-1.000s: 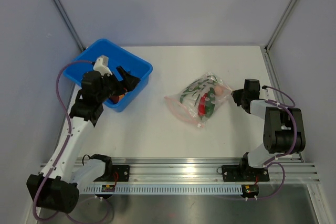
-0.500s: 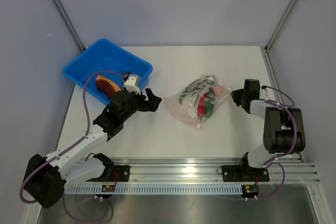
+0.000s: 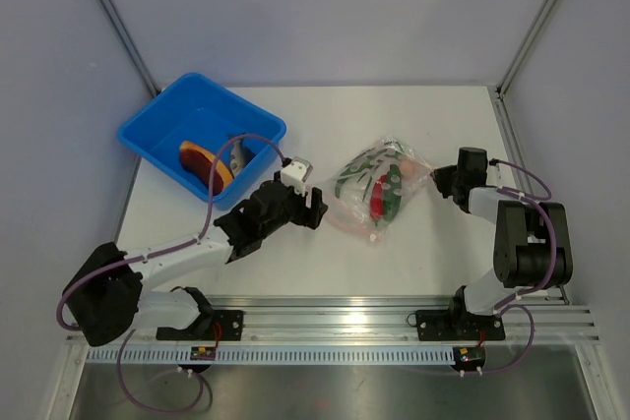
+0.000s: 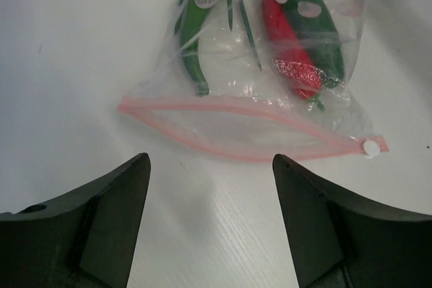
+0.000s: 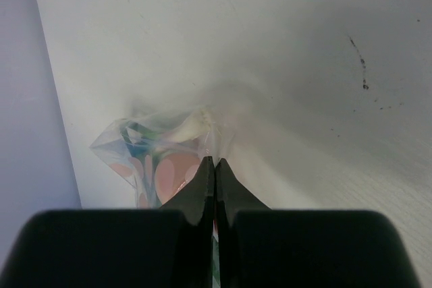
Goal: Open the zip-top bag and remove the fake food
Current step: Place the fake fish in the bin, then adjust the zipper food storage bag at the center of the board.
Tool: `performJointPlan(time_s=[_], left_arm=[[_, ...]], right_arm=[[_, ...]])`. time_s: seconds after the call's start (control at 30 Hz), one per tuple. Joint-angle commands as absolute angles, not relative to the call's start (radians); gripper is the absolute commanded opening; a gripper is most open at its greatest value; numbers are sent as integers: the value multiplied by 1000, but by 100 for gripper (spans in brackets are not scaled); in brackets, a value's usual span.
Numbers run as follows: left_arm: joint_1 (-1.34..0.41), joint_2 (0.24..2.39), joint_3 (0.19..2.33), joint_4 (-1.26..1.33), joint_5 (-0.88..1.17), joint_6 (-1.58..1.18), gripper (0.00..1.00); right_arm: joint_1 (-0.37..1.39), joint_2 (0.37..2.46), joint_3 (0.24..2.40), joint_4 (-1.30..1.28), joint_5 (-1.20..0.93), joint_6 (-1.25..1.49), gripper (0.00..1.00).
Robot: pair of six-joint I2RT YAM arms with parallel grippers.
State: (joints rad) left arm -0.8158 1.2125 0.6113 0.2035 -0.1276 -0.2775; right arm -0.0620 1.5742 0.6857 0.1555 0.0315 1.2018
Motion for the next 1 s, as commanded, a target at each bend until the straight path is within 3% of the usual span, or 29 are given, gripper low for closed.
performJointPlan(time_s=[0.0, 0.27, 0.63, 0.97], left_arm=[[-856, 1258, 689, 232, -192, -241, 76], [-916, 1313, 732, 187, -204, -275, 68], [-962, 1431, 762, 192, -255, -330, 49], [-962, 1643, 902, 149, -279, -325, 51]], right_arm=[[-66, 1574, 698, 190, 12, 1198, 0], [-66, 1571, 701, 193, 5, 1200, 0], [-66, 1577, 703, 196, 3, 1203, 0], [-66, 1582, 703, 201, 3, 1203, 0]])
